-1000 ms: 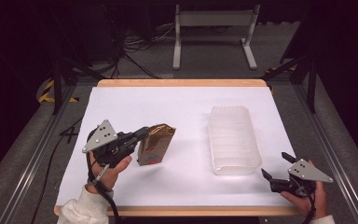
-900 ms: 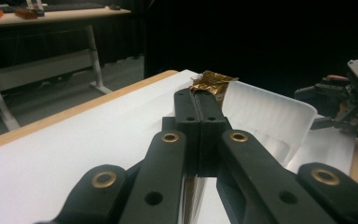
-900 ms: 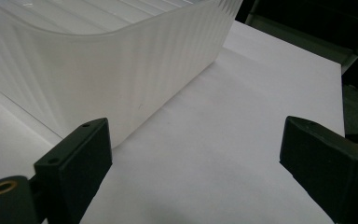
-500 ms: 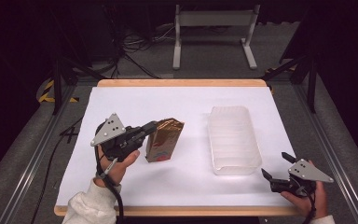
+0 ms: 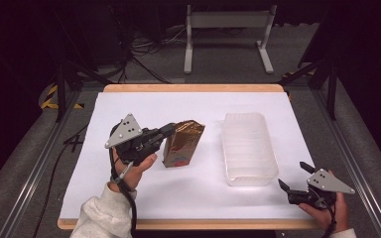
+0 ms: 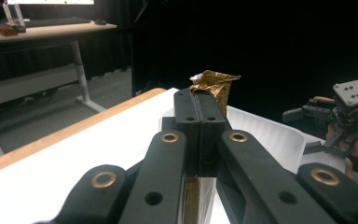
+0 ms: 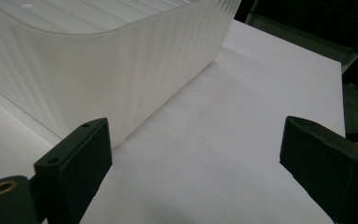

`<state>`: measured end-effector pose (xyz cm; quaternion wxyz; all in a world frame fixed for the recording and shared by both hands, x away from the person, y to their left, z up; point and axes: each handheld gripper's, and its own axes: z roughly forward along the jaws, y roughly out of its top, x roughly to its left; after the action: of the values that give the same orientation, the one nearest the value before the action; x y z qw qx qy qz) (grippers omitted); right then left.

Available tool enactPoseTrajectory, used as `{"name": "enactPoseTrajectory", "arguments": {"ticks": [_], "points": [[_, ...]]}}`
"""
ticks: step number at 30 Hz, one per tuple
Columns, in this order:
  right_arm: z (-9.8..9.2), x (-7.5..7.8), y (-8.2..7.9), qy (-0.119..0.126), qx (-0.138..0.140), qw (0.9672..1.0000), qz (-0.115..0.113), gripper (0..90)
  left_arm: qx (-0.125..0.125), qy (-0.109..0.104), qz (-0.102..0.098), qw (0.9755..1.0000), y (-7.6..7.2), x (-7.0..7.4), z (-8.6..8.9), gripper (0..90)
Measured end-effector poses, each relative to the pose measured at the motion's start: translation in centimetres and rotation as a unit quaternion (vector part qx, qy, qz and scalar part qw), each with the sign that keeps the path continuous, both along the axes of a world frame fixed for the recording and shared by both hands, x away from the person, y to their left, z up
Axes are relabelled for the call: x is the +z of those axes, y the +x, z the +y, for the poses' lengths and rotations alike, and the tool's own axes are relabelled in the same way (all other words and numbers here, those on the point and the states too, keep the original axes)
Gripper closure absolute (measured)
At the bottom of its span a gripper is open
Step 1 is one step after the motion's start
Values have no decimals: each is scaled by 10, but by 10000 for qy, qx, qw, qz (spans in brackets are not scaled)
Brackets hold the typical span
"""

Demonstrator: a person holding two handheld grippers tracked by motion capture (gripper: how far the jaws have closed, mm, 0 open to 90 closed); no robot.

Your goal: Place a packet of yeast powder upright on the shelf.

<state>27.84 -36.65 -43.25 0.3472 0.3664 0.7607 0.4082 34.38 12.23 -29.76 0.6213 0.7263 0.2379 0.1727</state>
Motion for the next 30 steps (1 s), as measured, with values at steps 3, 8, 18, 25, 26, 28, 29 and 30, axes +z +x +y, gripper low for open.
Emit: {"name": "enactPoseTrajectory", "arguments": {"ticks": [3, 8, 18, 25, 26, 28, 29, 30], "points": [[0, 0, 0, 2, -2, 10000, 5, 96, -30, -35, 3, 10000, 3, 2, -5, 900], [0, 0, 0, 5, -6, 10000, 7, 97, -73, -61, -10, 10000, 7, 6, -15, 900], [-1, 0, 0, 19, -9, 10000, -7, 96, -190, -89, -1, 9998, 14, 11, -32, 900], [-2, 1, -1, 21, -9, 10000, -15, 97, -234, -107, -2, 9997, 17, 14, -42, 900], [-2, 1, -1, 28, -3, 10000, -16, 97, -258, -101, -22, 9996, 18, 14, -44, 900], [-2, 1, -1, 31, -6, 10000, -23, 96, -285, -87, -22, 9996, 19, 15, -47, 900], [-2, 1, -1, 33, -7, 10000, -27, 96, -302, -101, -13, 9995, 20, 16, -49, 900], [-2, 1, -1, 34, -8, 10000, -30, 96, -305, -111, -26, 9995, 21, 16, -52, 900]]}}
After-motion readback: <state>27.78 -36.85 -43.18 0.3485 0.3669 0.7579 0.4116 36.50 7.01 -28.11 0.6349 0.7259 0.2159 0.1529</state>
